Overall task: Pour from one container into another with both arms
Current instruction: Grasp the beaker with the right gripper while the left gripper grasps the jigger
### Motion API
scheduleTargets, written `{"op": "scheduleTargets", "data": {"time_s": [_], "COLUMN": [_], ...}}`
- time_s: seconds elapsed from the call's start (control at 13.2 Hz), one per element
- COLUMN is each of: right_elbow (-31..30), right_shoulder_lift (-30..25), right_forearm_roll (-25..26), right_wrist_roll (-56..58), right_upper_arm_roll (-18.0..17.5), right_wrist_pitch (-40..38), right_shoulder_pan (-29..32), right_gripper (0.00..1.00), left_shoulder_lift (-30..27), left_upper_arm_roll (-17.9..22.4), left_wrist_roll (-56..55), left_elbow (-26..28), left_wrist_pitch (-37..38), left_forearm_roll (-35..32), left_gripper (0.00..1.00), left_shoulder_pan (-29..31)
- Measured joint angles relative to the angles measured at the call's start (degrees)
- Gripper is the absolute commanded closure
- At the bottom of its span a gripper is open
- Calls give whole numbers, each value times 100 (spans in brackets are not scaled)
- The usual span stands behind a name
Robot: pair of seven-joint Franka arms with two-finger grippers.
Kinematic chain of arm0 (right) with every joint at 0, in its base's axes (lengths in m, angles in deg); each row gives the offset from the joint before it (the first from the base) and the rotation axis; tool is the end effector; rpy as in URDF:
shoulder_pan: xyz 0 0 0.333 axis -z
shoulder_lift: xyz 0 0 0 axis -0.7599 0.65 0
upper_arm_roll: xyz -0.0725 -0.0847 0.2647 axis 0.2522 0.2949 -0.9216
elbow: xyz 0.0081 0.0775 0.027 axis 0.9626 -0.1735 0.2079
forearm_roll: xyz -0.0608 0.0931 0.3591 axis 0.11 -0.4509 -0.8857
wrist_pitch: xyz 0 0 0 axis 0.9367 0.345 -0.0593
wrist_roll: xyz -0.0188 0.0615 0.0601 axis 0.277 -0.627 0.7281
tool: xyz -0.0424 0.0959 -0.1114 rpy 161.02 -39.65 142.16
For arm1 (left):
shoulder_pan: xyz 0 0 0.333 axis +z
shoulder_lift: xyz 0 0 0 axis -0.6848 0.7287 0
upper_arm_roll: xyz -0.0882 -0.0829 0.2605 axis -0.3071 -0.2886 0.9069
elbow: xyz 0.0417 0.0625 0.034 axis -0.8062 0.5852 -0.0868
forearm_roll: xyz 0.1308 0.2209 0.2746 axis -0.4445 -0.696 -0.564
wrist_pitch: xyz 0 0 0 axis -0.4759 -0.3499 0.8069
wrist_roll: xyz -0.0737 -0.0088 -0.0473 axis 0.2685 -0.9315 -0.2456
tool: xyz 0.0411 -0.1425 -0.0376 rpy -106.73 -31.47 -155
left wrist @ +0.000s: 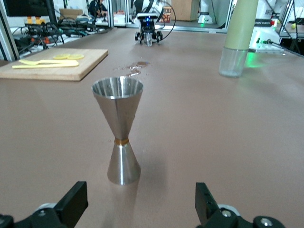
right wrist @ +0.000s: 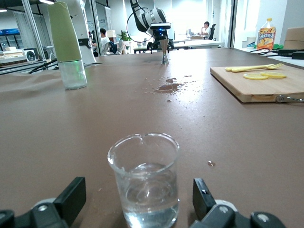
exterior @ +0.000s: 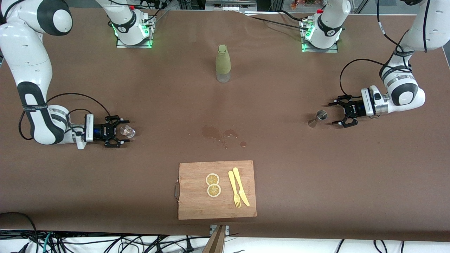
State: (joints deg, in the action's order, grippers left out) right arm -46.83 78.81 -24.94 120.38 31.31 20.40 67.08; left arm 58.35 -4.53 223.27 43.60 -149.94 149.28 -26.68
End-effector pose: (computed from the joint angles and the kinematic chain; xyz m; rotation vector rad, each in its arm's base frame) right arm 0.5496 -0.0278 0.0441 -1.3199 -1.4477 -0.9118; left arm 0.4483 0.0760 0.0863 1.5941 -1.4386 1.0010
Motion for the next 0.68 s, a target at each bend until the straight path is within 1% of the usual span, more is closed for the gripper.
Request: {"op": "scheduleTargets", "data": {"time_s": [0.15,0.3,0.38,0.46,0.61,0.68], "right_elbow": [1,2,2,4,5,6], "right_shoulder_lift": [69,91,94,95,99,102], "right_forearm_roll": [-10,-21,-27,-40,-50,-52], "right_wrist_roll": [30,41,41,41,41,41], "right_upper_arm_roll": [-69,-146,-188,-228,-270,-273], "right_wrist_pitch": [-17,-33,-33,-33,-33,-34], "right_shoulder_pan": [-1,-2,-2,-3,-6,-6], "right_gripper": [25,43,57,68,84,90], "left_shoulder_lift": [76,142,177,224,347,412], "left_upper_arm_roll": [-1,-3,-18,-51,-121,-135], "left_wrist_roll": [0,3,52,133,188,191], "left_elbow": [-140,-316,-415,-506,-591,-611], "left_wrist_pitch": [209,298,333,360,373,373], "left_forearm_roll": [11,23,39,138,390,480], "left_gripper": [0,0,0,0,0,0], "left_shoulder_pan": [0,1,-2,-22,-183,-297]}}
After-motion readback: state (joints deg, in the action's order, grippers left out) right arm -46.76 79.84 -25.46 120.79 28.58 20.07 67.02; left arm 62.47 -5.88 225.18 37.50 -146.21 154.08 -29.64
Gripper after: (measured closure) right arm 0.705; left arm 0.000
